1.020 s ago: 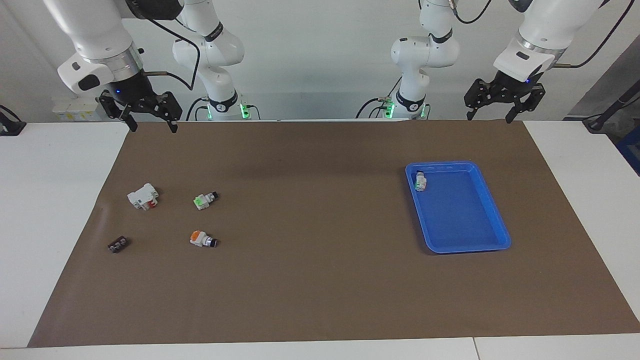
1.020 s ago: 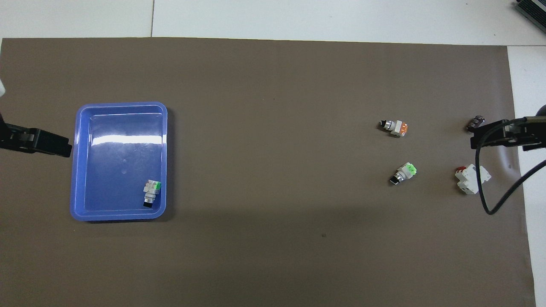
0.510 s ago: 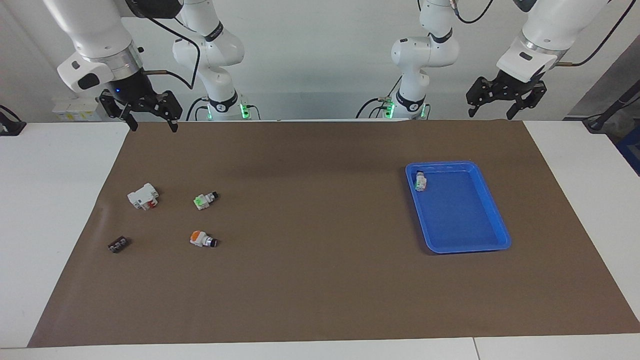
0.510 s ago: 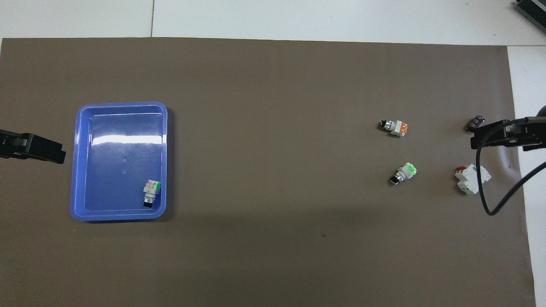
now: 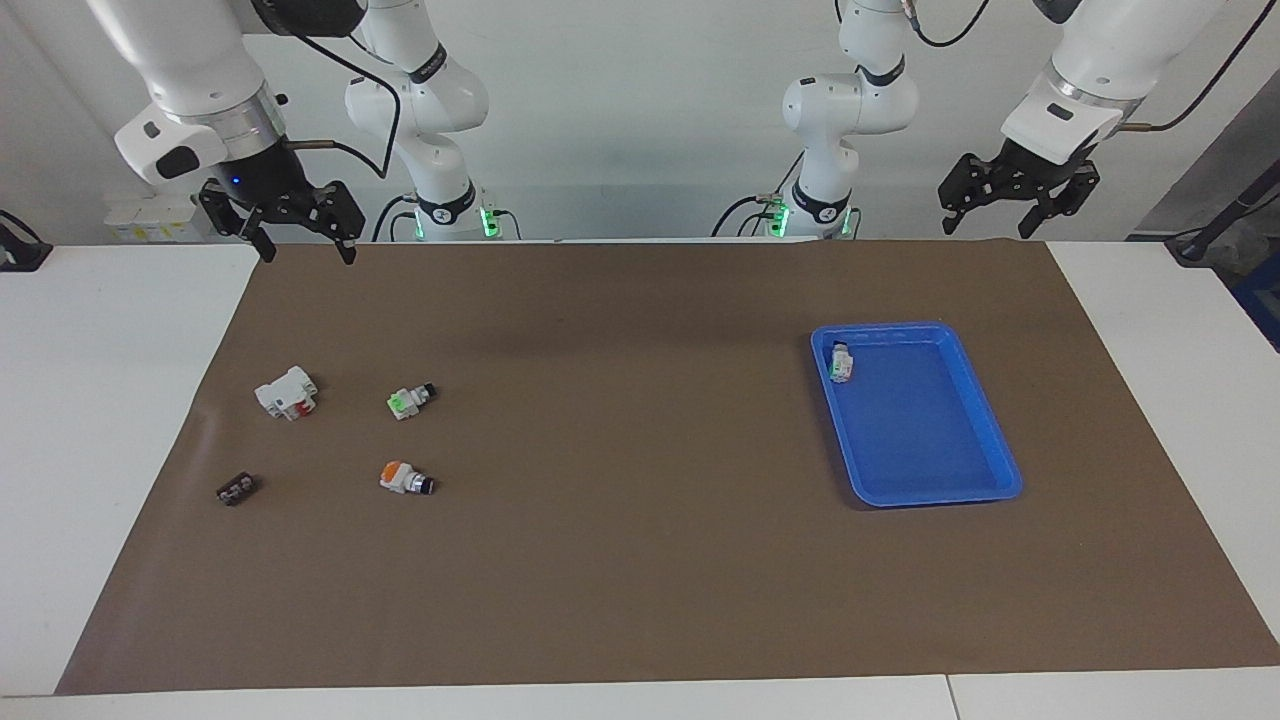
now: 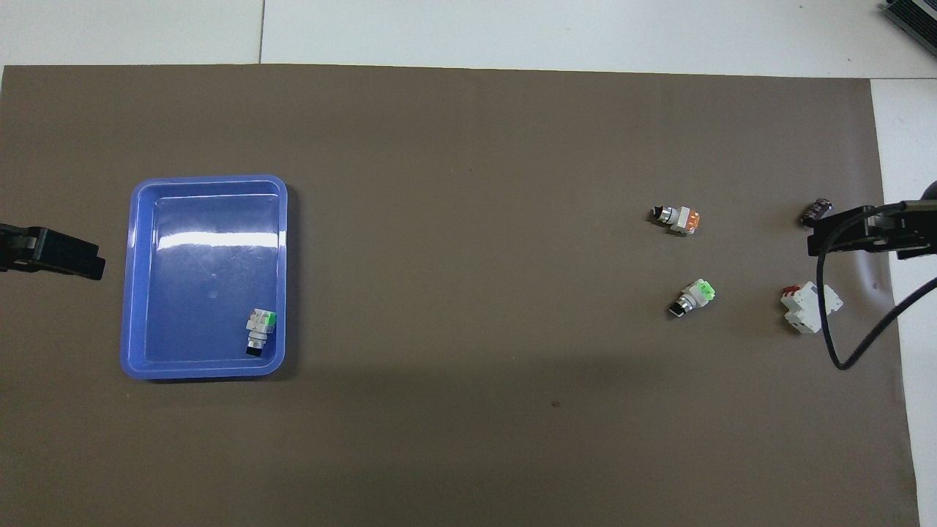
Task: Turn and place switch with both arms
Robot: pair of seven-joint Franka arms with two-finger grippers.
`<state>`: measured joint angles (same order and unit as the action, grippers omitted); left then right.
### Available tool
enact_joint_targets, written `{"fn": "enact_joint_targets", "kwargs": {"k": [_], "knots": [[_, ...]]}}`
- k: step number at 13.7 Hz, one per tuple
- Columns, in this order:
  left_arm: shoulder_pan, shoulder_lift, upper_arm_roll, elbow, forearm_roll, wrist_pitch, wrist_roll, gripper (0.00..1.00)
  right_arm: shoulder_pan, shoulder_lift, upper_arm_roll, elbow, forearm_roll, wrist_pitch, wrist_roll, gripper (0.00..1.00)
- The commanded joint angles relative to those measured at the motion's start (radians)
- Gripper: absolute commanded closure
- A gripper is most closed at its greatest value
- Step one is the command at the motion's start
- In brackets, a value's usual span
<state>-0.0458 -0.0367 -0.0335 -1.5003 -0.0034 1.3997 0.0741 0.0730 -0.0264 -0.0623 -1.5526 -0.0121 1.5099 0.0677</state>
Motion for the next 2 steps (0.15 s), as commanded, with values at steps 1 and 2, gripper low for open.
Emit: {"fn": "enact_joint_targets", "kwargs": {"k": [1,2], "knots": [[0.007,0.003,-0.005,0.025,0.005,-0.022,-0.002,0.00,-0.007,-0.018,0.001,-0.018,0.023,0.007,-0.026,0.00],[0.009,0.001,-0.003,0.023,0.005,-0.027,-0.002,0.00,-0.007,-0.018,0.001,-0.018,0.023,0.007,-0.025,0.00]]}}
